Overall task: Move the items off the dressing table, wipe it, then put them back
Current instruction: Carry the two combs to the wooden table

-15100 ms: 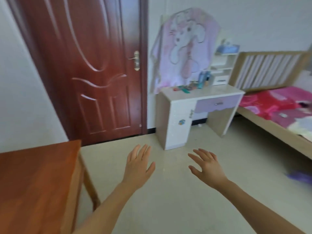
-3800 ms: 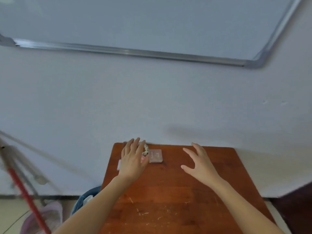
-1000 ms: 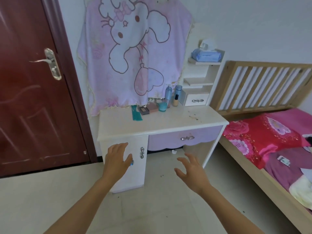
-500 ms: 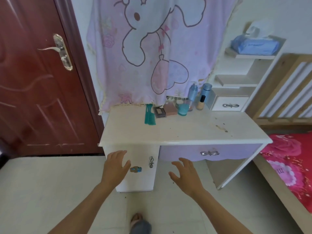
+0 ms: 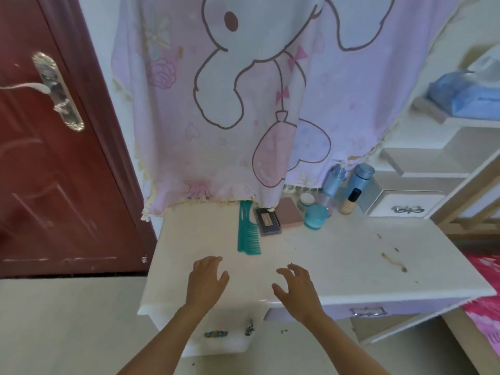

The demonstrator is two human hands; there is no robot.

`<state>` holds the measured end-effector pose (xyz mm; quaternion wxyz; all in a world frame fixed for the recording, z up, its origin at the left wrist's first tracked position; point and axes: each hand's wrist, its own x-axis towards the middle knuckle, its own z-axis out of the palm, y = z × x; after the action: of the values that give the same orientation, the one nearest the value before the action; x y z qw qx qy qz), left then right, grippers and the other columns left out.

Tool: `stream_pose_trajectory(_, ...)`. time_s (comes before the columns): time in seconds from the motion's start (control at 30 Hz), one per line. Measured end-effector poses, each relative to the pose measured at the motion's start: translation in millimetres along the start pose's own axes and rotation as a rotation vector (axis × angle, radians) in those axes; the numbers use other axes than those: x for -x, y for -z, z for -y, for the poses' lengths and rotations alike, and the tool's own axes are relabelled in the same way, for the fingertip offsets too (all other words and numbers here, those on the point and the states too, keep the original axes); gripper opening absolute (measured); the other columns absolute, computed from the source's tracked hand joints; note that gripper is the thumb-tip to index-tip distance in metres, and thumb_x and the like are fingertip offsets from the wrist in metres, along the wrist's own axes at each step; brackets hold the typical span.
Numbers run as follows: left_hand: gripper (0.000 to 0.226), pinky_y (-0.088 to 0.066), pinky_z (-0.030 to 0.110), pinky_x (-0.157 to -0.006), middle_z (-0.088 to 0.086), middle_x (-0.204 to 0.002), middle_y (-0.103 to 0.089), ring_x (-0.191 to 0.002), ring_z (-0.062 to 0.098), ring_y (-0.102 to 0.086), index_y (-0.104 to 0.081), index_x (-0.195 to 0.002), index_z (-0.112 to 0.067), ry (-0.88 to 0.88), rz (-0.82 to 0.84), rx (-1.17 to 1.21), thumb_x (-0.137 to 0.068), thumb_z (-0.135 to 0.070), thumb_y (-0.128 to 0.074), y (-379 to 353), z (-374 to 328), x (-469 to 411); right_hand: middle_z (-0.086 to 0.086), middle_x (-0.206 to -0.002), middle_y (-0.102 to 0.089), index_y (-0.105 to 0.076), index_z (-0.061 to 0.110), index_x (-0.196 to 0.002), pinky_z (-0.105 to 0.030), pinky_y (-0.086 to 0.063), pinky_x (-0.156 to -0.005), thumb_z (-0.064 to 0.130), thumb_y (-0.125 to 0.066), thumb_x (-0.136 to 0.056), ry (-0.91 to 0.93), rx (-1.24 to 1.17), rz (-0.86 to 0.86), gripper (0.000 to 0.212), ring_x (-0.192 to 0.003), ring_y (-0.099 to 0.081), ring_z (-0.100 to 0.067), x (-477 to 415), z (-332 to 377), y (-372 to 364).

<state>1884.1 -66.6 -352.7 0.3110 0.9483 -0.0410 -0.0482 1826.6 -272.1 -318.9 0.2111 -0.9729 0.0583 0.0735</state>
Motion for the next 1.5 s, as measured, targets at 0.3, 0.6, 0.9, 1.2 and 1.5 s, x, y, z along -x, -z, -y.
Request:
stream_pose_trajectory(0.3,0.046,-0.038,0.034,-0.095,0.007,-0.141,-0.037,-0.123,0.024,-0.037,-0.037,-0.135,-0.015,0.041,0.161,-0.082,-0.091,-0.029,-0.045,-30.8,-47.4,-87.7,-0.002,-0.148,-0.03,-0.04,0.022,-0.134,-0.027,-0.025,-0.109,0.037,-0.047,-0.092,-0.077,-0.024,-0.03,0.045,-0.137,-0.021,-0.017,-59.0,-28.1,14.7)
stream_pose_trajectory(0.6,0.051,-0.043,0.035,-0.085,0.01,-0.125,-0.045,-0.114,0.026,-0.043,-0.032,-0.134,-0.014,0.162,0.185,-0.231,-0.09,-0.035,-0.047,-45.0,-69.7,-140.4,-0.003,-0.147,-0.031,-0.042,0.02,-0.133,-0.028,-0.025,-0.109,0.036,-0.046,-0.092,-0.007,-0.057,-0.082,0.045,-0.135,-0.026,-0.018,-117.7,-50.6,46.4)
stream_pose_trajectory(0.9,0.045,-0.043,0.037,-0.083,0.013,-0.114,-0.048,-0.108,0.029,-0.042,-0.035,-0.13,-0.01,0.244,0.116,-0.213,-0.089,-0.021,-0.049,-62.9,-68.1,-160.9,-0.004,-0.134,-0.041,-0.045,0.013,-0.127,-0.025,-0.03,-0.096,0.031,-0.044,-0.092,0.136,-0.052,-0.062,0.039,-0.122,-0.034,-0.018,-144.8,-60.9,50.5)
stream_pose_trajectory(1.2,0.045,-0.049,0.04,-0.079,0.02,-0.103,-0.055,-0.093,0.036,-0.056,-0.035,-0.128,-0.007,0.334,0.112,-0.047,-0.085,-0.007,-0.048,-53.4,-70.4,-173.2,-0.006,-0.128,-0.045,-0.048,0.014,-0.124,-0.031,-0.036,-0.094,0.028,-0.045,-0.091,0.132,-0.082,-0.005,0.036,-0.117,-0.04,-0.023,-161.4,-43.2,35.4)
stream_pose_trajectory(1.5,0.021,-0.048,0.033,-0.075,0.008,-0.092,-0.057,-0.087,0.024,-0.056,-0.04,-0.081,-0.015,0.406,0.206,-0.015,-0.078,-0.016,-0.061,-19.0,-31.8,-159.5,-0.004,-0.137,-0.037,-0.046,0.015,-0.127,-0.029,-0.03,-0.102,0.032,-0.044,-0.092,0.155,-0.044,0.089,0.039,-0.128,-0.032,-0.021,-170.9,-7.1,1.0)
